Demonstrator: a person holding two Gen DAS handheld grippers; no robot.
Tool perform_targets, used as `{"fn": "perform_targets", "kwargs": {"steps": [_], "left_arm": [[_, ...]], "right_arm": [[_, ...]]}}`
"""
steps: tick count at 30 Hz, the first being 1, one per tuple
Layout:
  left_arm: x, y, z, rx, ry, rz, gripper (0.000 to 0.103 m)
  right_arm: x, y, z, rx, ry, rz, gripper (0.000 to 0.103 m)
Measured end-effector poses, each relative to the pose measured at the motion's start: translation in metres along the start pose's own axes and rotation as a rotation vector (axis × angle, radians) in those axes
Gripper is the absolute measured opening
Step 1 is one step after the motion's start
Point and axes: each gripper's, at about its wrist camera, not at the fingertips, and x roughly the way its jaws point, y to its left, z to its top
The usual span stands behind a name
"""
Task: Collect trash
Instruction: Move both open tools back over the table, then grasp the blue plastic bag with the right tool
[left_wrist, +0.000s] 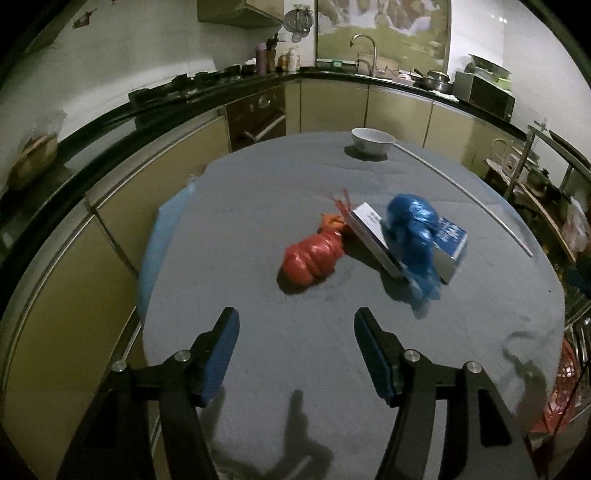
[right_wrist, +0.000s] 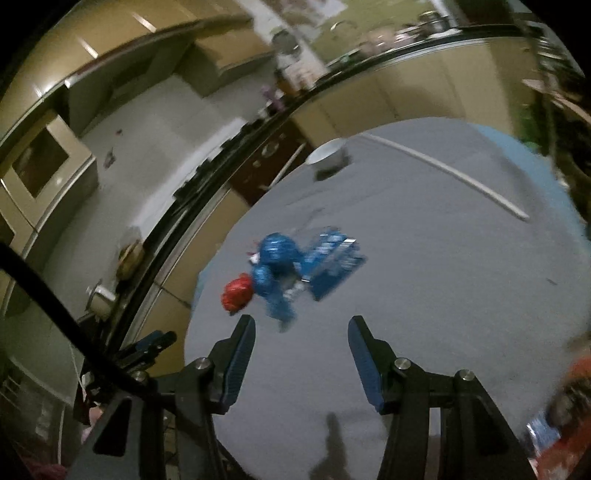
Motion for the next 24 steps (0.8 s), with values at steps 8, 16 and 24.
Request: {"fn": "perform_targets", "kwargs": {"steps": [8,16,24], "left_arm": [[0.059,0.013,0.028,-0.011,0.053,-0.081,0.066],[0.055,0.033,0.031,0.02,0.032,-0.094,0.066],[0.051,0.05,0.03,0.045,0.027,-0.096,0.066]], "right_arm": [[0.114,0.041,0.042,0.005,0.098,0.042,0.056],[0.194,0.052,0.072,0.031,0.11,-0.085,0.057],[0.248,0.063,0.068,-0.06,0.184,-0.262,0.058]]}}
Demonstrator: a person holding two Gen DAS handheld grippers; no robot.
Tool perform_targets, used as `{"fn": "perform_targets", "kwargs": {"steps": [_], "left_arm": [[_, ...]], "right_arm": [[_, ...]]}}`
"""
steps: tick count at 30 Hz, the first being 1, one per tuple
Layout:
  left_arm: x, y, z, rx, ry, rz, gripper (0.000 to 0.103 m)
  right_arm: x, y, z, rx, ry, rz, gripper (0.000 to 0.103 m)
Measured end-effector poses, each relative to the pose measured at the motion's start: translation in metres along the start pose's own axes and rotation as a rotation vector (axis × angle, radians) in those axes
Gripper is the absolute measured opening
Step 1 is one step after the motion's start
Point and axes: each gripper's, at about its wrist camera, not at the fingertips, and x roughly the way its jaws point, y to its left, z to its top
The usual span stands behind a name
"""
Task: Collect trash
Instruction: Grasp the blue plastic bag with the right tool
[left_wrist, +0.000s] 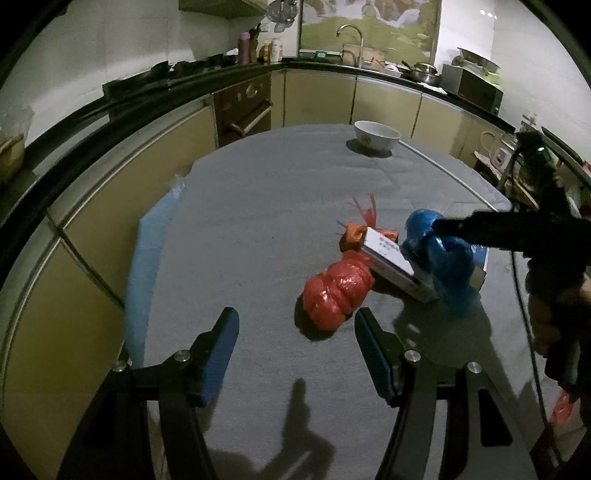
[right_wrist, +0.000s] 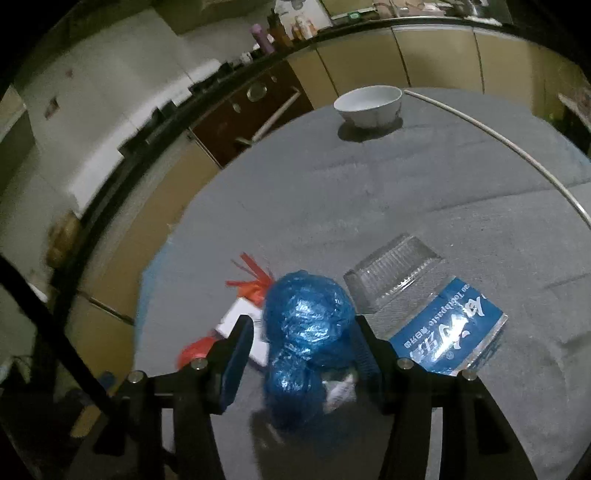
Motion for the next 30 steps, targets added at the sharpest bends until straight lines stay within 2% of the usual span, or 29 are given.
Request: {"fn": "perform_targets", "kwargs": {"steps": [2,5,7,12,14,17,19,20,21,24,26,29,30], "left_arm": [[0.002,0.0,0.003,0.016,-0.006,-0.015,0.066],[0.009,-0.002,0.009,0.028,-0.001,-0.062,0.066],[0.016,-0.003,0.013,0.032,0.008,-0.099,0.066],[0.047,-0.012,0.025,0.066,0.047,-0.174,0.072],[0.062,-0.013,0.027,0.063,0.069,-0.209,0.072],[0.083,-0.012,0.028,0.047,0.113,-0.222,0.072],[0.091,-0.012,0.027,0.039,0.125,-0.244,0.071],[0.094,-0.012,0.027,0.039,0.132,-0.238,0.066],[0.098,-0.012,0.026,0.038,0.142,-0.229,0.055],[0.101,-0.008,0.022,0.016,0.138,-0.249,0.052],[0.099,-0.009,0.018,0.015,0.128,-0.25,0.051],[0.093,-0.012,0.012,0.019,0.118,-0.234,0.05],[0.091,-0.013,0.01,0.018,0.117,-0.232,0.049]], "right_arm": [[0.006,-0.003,-0.004,-0.006,0.023,-0.001,0.058],[0.005,-0.008,-0.008,-0.025,0.017,0.033,0.051],[0.0,-0.011,-0.011,-0.03,0.023,0.072,0.04],[-0.011,-0.02,-0.024,-0.033,0.041,0.103,0.04],[-0.014,-0.024,-0.03,-0.008,0.057,0.152,0.04],[-0.019,-0.038,-0.035,0.104,0.087,0.248,0.052],[-0.019,-0.044,-0.038,0.161,0.096,0.285,0.07],[-0.019,-0.048,-0.038,0.192,0.098,0.299,0.072],[-0.017,-0.049,-0.039,0.205,0.102,0.304,0.072],[-0.007,-0.045,-0.039,0.218,0.122,0.291,0.072],[0.0,-0.038,-0.039,0.22,0.104,0.268,0.072],[0.01,-0.024,-0.042,0.16,0.075,0.181,0.07],[0.013,-0.022,-0.043,0.156,0.078,0.177,0.053]]}}
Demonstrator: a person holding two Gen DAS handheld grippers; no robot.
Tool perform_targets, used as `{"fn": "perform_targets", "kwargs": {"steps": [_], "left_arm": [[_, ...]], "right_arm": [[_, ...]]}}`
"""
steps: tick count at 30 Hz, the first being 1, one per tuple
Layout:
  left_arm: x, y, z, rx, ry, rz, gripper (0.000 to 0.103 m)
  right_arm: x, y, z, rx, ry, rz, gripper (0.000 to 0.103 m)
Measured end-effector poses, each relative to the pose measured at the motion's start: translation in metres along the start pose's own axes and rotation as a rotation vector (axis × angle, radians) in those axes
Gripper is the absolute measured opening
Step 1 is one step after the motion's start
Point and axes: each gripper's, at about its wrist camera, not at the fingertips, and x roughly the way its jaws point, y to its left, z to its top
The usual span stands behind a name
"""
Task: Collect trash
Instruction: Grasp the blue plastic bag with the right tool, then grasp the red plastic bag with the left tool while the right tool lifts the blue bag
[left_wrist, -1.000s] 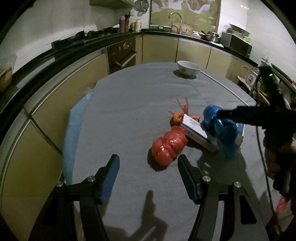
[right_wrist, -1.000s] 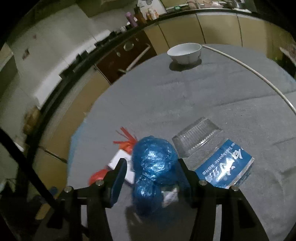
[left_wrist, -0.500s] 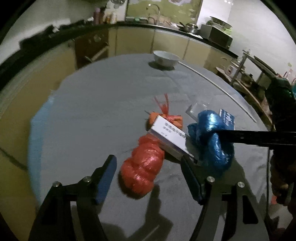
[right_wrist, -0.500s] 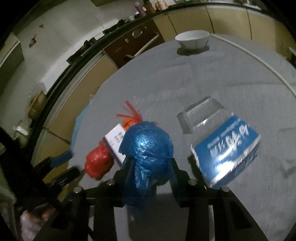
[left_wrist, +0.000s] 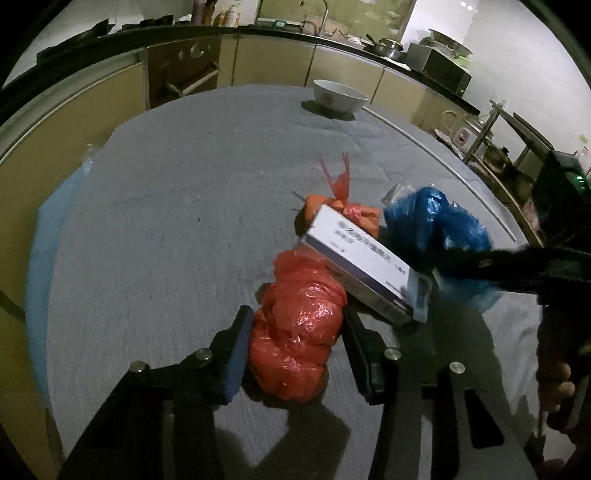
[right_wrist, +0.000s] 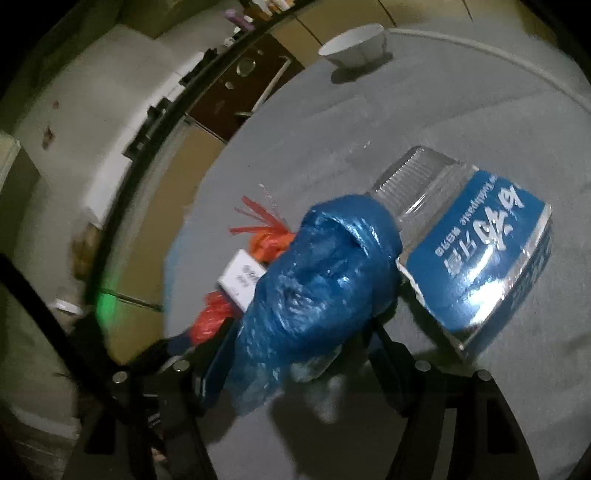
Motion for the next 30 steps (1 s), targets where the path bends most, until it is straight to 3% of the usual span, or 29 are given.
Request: {"fn": "perform_targets", "kwargs": {"steps": [1,7,12,17,19,23,24,25,27,30], "left_arm": [[-0.002,-0.002,-0.004,-0.004,-0.002,0.004,0.049],[-0.03,-0.006,-0.034,-0.058,-0.035,0.015,0.049],[-0.058,-0.026,-0.061,-0.06,-0.058,0.008,0.049],[-0.073,-0.055,-0.078,-0.036,-0.071,-0.003,0.049],[-0.075,-0.061,-0.081,-0.047,-0.08,0.001,0.049],[-0.084,-0.071,-0.091,-0.084,-0.101,-0.002,0.049],[-0.087,-0.073,-0.094,-0.088,-0.106,-0.009,0.049],[-0.09,-0.074,-0.096,-0.088,-0.11,-0.008,0.049],[-0.096,-0.075,-0.099,-0.083,-0.117,0.006,0.05],[-0.105,-0.071,-0.104,-0.096,-0.126,0.008,0.05]], "right_arm": [[0.004,0.0,-0.003,-0.007,0.016,-0.01,0.035],[-0.011,-0.006,-0.018,-0.066,-0.02,-0.02,0.027],[-0.053,-0.015,-0.052,-0.164,-0.013,-0.013,0.026],[-0.098,-0.046,-0.094,-0.192,0.005,-0.043,0.026],[-0.112,-0.055,-0.099,-0.17,0.006,-0.015,0.026],[-0.124,-0.061,-0.086,-0.07,-0.027,0.038,0.034],[-0.126,-0.059,-0.08,-0.065,-0.049,0.053,0.041],[-0.129,-0.054,-0.076,-0.073,-0.071,0.061,0.059],[-0.13,-0.04,-0.065,-0.106,-0.125,0.069,0.074],[-0.123,-0.014,-0.044,-0.169,-0.172,0.069,0.073]]}}
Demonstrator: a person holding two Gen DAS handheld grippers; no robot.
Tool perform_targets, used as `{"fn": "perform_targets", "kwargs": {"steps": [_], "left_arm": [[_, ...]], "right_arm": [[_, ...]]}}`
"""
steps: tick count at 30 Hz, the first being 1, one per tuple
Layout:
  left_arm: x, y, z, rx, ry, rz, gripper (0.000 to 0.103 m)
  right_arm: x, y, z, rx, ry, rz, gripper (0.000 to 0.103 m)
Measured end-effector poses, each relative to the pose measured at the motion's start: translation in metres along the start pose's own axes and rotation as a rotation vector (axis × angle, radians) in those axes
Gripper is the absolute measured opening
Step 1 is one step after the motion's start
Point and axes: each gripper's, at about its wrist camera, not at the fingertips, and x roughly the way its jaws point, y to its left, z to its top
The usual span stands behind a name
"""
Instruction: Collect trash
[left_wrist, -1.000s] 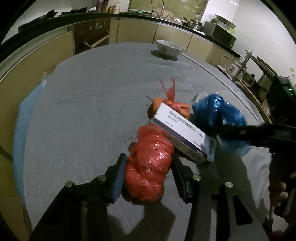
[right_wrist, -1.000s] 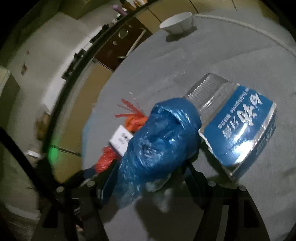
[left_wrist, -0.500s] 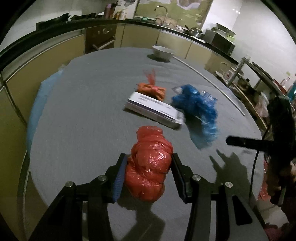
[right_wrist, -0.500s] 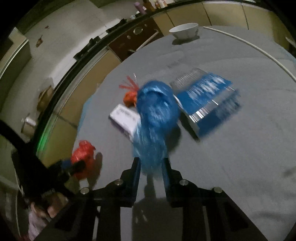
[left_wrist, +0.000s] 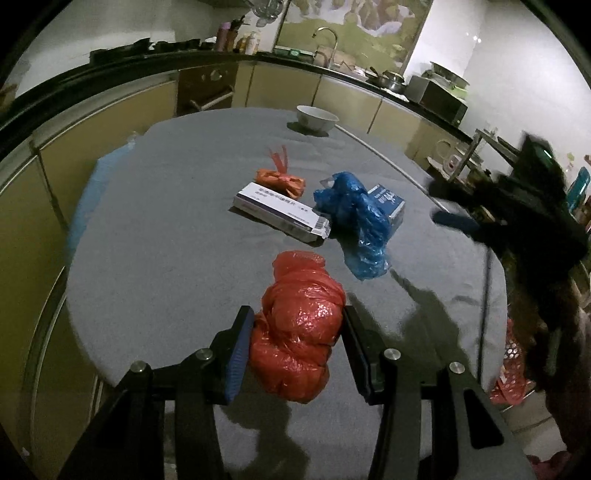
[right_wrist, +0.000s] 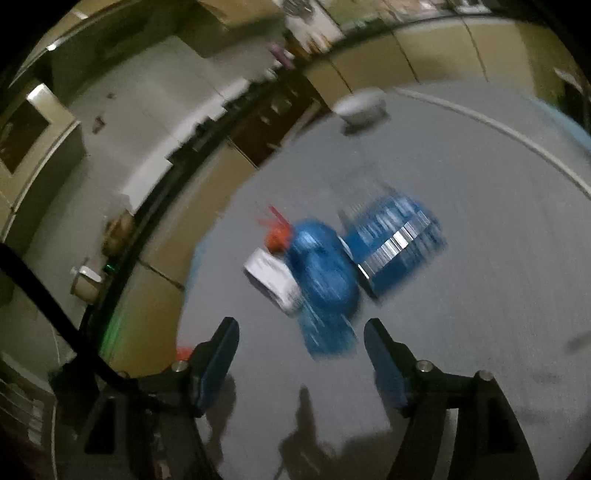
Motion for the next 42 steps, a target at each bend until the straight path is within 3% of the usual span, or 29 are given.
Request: {"fn": "perform_targets", "kwargs": {"steps": [3,6,11,15,17,18,19,22,25,32,42], "left_arm": [[-0.006,0.007,-0.001,-0.013,-0.01,0.002,0.05],[-0.008,0.012,-0.002,-0.026,-0.015,-0.006,0.05],[-0.008,0.017,-0.003,-0.034,-0.015,-0.017,0.05],[-0.008,0.02,-0.004,-0.041,-0.014,-0.03,0.05],[-0.006,0.02,-0.003,-0.046,-0.012,-0.031,0.05],[-0.006,0.02,-0.003,-0.049,-0.012,-0.035,0.05],[-0.007,0.02,-0.003,-0.05,-0.012,-0.039,0.05],[-0.01,0.016,-0.003,-0.041,-0.017,-0.039,0.05],[-0.012,0.012,-0.002,-0.035,-0.018,-0.035,0.05],[-0.019,-0.009,0.005,-0.009,-0.038,-0.036,0.05],[-0.033,-0.07,0.008,0.083,-0.066,-0.059,0.05]], "right_arm": [[0.021,0.018,0.017,-0.063,-0.014,-0.022,0.073],[0.053,0.03,0.029,-0.095,-0.006,-0.077,0.065],[0.108,0.032,0.035,-0.124,0.086,-0.216,0.059],[0.113,0.032,0.029,-0.178,0.077,-0.301,0.059],[0.123,0.023,0.028,-0.166,0.155,-0.361,0.058],[0.128,0.015,0.027,-0.135,0.205,-0.359,0.056],[0.126,0.006,0.024,-0.106,0.195,-0.354,0.047],[0.11,-0.009,0.019,-0.055,0.136,-0.287,0.032],[0.089,-0.017,0.016,-0.012,0.088,-0.199,0.03],[0.03,-0.006,-0.003,-0.076,0.021,-0.077,0.03],[-0.078,-0.033,-0.06,-0.036,-0.055,-0.034,0.03]]}}
